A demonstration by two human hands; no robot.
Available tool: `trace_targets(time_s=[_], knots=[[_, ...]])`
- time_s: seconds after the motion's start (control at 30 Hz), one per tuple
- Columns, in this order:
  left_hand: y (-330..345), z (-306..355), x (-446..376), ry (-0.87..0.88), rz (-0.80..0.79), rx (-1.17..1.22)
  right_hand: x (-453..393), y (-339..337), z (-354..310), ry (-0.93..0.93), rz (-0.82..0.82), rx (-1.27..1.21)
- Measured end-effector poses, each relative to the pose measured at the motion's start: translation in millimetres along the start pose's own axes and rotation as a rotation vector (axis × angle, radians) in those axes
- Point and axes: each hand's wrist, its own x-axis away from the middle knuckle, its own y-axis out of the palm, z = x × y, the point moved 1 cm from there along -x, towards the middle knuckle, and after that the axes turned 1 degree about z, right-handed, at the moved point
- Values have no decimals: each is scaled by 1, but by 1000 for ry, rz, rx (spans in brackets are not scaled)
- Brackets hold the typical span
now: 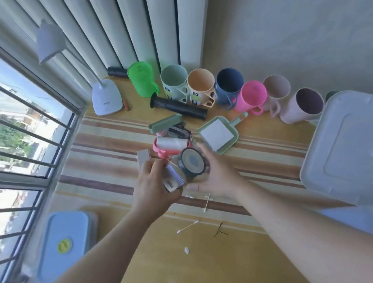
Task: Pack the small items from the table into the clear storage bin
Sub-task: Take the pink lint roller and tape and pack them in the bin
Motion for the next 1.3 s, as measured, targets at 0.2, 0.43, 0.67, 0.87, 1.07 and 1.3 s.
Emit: trace_targets(time_s=[0.2,0.43,0.67,0.87,1.07,1.3], knots=[[22,31,31,73,79,125,32,25,-16,66,84,-246],[7,-27,33,196,-340,-226,74,17,25,166,232,-157],[-8,-52,10,-70,43,-372,85,11,35,156,268,-106],[-8,-44,-41,-170,-74,-467,89,15,27,130,299,-163],[4,-49,-38,-232,-253,-469,111,1,34,106,322,-197],[0,4,50,-19,-198,-219,143,-33,28,67,380,-237]])
